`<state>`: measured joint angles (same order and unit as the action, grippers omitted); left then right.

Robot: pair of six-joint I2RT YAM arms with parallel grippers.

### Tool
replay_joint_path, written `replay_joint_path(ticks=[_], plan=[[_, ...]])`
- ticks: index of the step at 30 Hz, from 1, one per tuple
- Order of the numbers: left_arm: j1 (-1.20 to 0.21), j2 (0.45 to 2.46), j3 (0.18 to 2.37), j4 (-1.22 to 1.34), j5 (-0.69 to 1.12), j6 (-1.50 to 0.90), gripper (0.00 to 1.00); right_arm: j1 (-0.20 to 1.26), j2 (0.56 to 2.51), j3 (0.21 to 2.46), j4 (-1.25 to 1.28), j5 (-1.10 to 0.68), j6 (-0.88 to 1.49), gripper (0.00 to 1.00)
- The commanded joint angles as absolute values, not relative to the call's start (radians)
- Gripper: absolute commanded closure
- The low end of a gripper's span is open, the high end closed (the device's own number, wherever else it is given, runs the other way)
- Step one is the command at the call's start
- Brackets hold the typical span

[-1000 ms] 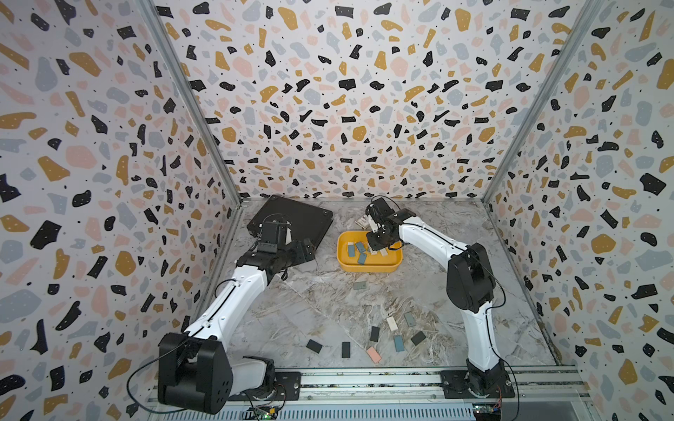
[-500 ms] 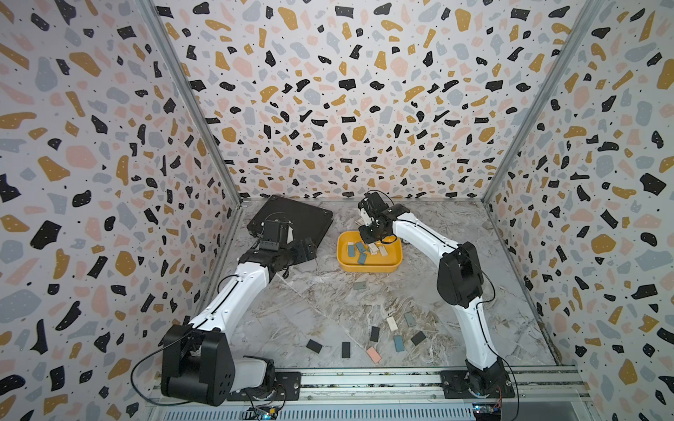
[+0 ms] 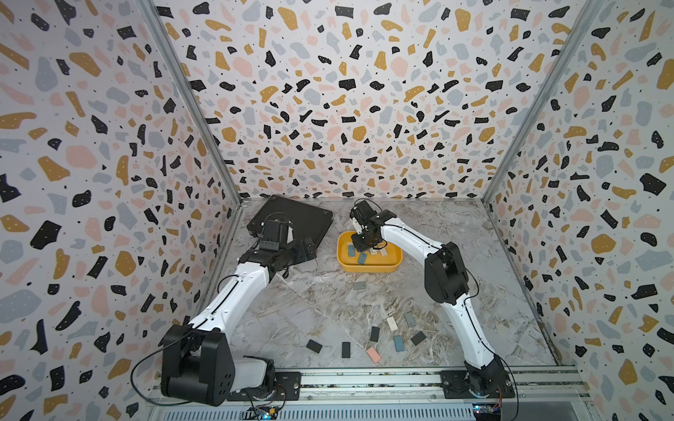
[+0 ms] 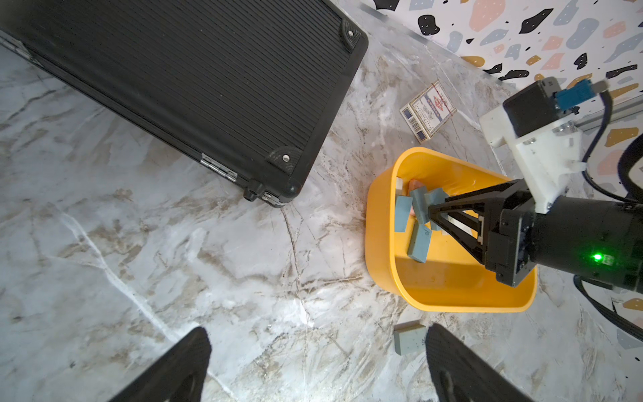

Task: Put the eraser in the storage box
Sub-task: Place the eraser in the storage box, then pick up the eraser from the center of the board.

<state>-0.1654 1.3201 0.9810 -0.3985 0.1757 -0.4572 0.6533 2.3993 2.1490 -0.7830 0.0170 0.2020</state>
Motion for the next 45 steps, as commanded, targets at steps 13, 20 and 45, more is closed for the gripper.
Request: replay_joint_path(ticks=[13,20,45], plan=[[-0.161,1.318,1.011,-0.383,0.182,-0.447,0.03,0.660,2.400,2.199,-0.805,0.032,0.217,0.63],[-0.161,1.315,1.011,-0.383,0.184,-0.446,0.03,0.676,2.346,2.197,-0.808,0.045,0.206,0.54],[-0.161,1.291,1.003,-0.373,0.198,-0.458,0.03,0.830,1.562,1.099,-0.677,0.192,0.457,0.47]])
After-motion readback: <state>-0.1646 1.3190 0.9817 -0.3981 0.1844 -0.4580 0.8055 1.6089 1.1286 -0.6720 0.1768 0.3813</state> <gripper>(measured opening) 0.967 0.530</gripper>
